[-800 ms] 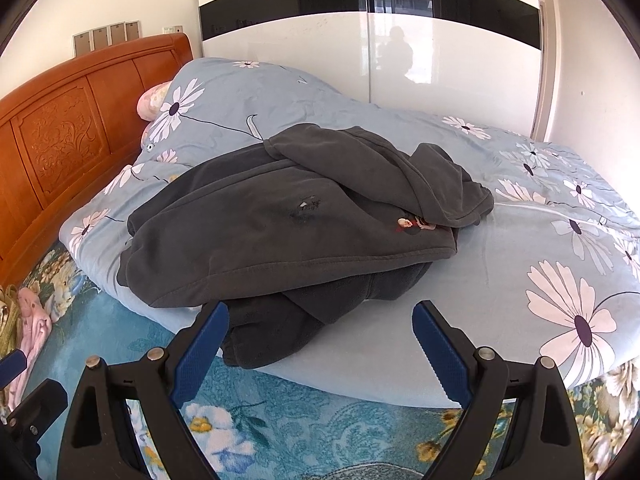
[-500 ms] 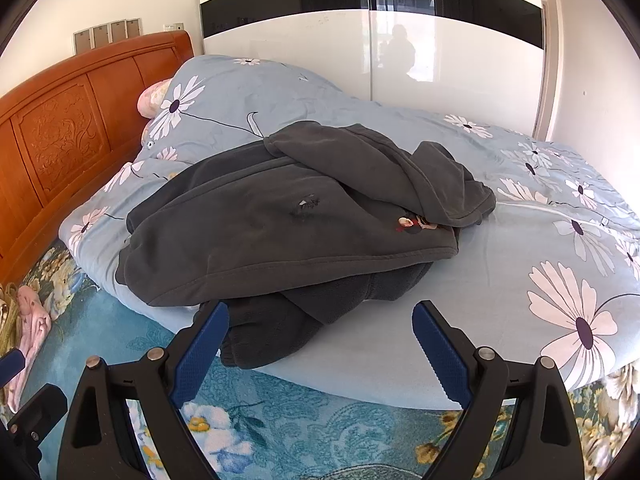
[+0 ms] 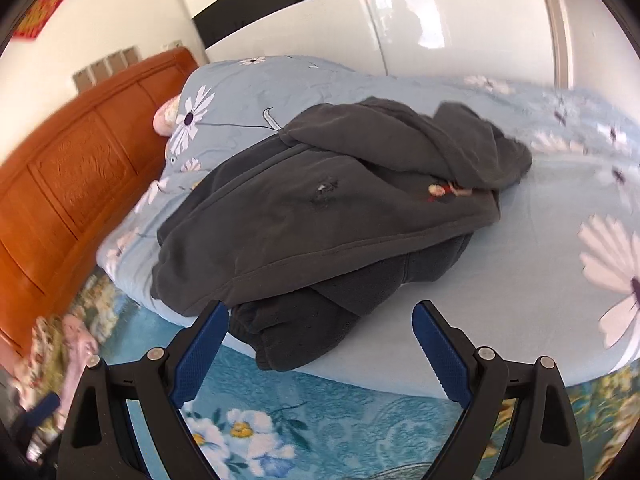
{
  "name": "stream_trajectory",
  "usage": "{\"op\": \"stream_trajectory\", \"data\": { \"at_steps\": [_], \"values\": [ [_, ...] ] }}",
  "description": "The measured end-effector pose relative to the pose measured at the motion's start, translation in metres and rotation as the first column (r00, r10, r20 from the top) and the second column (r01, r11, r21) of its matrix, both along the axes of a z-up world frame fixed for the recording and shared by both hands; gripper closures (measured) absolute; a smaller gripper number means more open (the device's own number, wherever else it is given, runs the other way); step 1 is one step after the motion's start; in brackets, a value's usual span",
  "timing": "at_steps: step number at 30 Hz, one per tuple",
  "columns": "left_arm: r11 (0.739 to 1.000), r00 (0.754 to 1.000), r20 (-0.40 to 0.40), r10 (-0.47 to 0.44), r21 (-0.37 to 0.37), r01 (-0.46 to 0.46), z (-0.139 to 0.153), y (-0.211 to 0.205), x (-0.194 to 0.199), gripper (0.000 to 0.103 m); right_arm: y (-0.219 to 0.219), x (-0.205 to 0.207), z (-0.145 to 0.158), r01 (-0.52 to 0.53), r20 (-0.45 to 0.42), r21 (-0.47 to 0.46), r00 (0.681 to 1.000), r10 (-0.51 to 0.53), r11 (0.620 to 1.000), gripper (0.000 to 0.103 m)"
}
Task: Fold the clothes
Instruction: 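Move the right tool toward the dark grey sweatpants on the pile, then grasp the grey sweatpants with the right tool and lift them off the pile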
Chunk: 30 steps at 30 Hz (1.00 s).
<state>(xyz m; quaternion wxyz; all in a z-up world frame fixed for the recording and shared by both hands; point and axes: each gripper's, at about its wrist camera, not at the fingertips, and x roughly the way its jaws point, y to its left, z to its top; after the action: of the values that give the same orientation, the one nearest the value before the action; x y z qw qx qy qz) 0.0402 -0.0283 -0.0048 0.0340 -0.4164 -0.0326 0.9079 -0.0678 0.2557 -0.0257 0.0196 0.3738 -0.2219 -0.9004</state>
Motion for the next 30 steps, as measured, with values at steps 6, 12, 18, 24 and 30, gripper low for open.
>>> {"op": "stream_trajectory", "data": {
  "at_steps": [6,12,18,24,30],
  "values": [
    [0.998,0.998,-0.041,0.046,0.045,-0.045,-0.003,-0.026,0.031,0.0,0.075,-0.021,-0.047,0.17,0.077,-0.367,0.985,-0.152,0.915,0.01],
    [0.995,0.994,-0.047,0.099,0.03,-0.097,-0.004,-0.052,0.052,0.0,0.122,-0.036,-0.069,0.311,0.101,-0.611,0.943,-0.318,0.728,0.041],
    [0.985,0.985,-0.046,0.168,0.032,-0.167,-0.005,-0.083,0.065,0.0,0.136,-0.041,-0.072,0.336,0.092,-0.733,0.911,-0.403,0.592,0.053],
    [0.973,0.973,-0.031,0.228,0.039,-0.226,-0.003,-0.109,0.075,0.0,0.126,-0.039,-0.066,0.283,0.038,-0.759,0.918,-0.394,0.586,0.056],
    [0.961,0.964,-0.031,0.266,0.082,-0.263,-0.002,-0.125,0.078,0.0,0.123,-0.053,-0.085,0.298,0.1,-0.76,0.932,-0.349,0.578,0.067]
  ]
}}
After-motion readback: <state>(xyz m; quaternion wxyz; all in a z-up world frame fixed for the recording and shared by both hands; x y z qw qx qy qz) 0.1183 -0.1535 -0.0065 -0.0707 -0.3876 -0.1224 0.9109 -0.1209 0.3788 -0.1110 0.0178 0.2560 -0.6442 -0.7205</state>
